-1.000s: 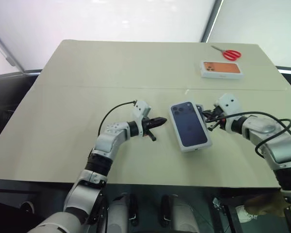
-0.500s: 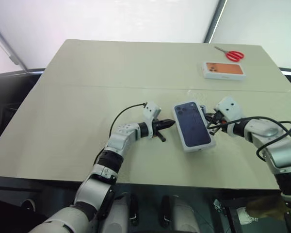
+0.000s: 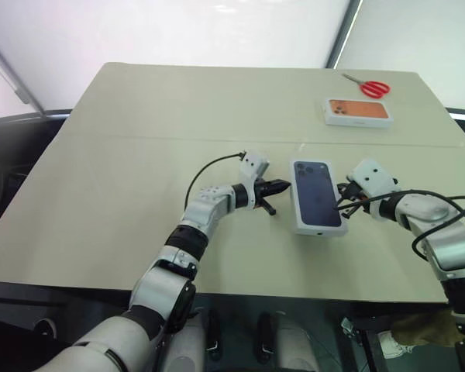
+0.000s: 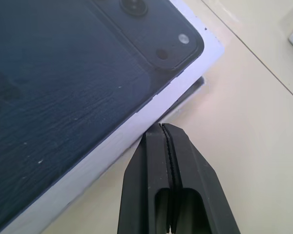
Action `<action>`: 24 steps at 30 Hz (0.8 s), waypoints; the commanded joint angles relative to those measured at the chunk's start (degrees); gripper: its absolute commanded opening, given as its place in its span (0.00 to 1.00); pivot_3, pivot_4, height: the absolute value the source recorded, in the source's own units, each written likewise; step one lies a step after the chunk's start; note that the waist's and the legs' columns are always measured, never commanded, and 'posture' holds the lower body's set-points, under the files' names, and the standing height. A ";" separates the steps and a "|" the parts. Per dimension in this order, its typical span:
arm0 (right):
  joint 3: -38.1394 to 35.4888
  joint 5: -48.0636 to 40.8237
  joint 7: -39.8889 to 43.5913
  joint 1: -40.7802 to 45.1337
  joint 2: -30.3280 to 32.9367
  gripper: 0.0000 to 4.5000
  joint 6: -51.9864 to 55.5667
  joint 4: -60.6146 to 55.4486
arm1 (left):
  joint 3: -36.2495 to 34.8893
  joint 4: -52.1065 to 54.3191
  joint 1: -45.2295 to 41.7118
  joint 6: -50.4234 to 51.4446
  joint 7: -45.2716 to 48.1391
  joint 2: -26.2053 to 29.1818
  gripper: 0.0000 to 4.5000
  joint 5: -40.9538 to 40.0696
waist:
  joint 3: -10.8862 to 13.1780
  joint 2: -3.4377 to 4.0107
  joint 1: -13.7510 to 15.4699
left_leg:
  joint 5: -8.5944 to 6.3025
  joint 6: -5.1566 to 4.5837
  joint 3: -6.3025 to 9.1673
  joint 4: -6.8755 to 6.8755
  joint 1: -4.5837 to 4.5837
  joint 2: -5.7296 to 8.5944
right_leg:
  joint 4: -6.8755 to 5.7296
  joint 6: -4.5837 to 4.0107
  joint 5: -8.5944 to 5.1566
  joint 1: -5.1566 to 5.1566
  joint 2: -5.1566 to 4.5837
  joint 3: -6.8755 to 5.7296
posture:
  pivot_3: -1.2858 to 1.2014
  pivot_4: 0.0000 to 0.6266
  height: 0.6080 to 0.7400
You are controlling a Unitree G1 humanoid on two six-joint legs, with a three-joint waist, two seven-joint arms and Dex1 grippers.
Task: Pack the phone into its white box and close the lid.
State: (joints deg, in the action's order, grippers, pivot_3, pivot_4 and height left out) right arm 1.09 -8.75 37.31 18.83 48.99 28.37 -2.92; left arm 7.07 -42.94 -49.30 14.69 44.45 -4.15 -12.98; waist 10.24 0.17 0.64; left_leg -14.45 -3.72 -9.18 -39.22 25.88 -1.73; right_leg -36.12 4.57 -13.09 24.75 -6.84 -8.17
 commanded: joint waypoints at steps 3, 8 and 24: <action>-1.69 1.84 -0.61 0.52 -0.49 0.01 -1.58 -0.83 | -0.90 -3.16 -3.12 -2.51 -0.83 -1.10 0.00 0.82 | 0.00 0.00 0.05 | 0.00 0.00 0.00 0.00 0.00 0.00 | 0.00 0.00 0.00 0.00 0.00 0.00 | 0.52 0.24 0.98; -2.09 2.58 -1.13 0.48 -1.19 0.01 -1.89 -0.13 | -0.51 -6.37 -4.11 -4.00 -1.41 -1.59 0.00 2.09 | 0.00 0.00 0.03 | 0.01 0.01 0.00 0.00 0.00 0.01 | 0.00 0.00 0.00 0.00 0.00 0.00 | 0.52 0.24 0.98; -0.92 6.26 -3.59 4.13 -4.11 0.01 -1.88 2.64 | -2.12 -7.92 -4.91 -5.11 -1.75 -2.44 0.00 2.42 | 0.00 0.00 -0.05 | 0.03 0.04 0.00 -0.01 0.00 0.01 | -0.03 0.00 0.00 0.00 0.01 0.00 | 0.52 0.24 0.98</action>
State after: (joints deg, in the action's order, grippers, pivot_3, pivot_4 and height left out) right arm 1.19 -2.91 34.16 21.04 45.25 27.19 0.31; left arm 5.72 -53.07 -53.93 10.34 42.65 -5.76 -10.38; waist 10.24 0.17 0.59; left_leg -14.42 -3.68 -9.19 -39.23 25.87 -1.71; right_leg -36.16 4.57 -13.09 24.75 -6.83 -8.17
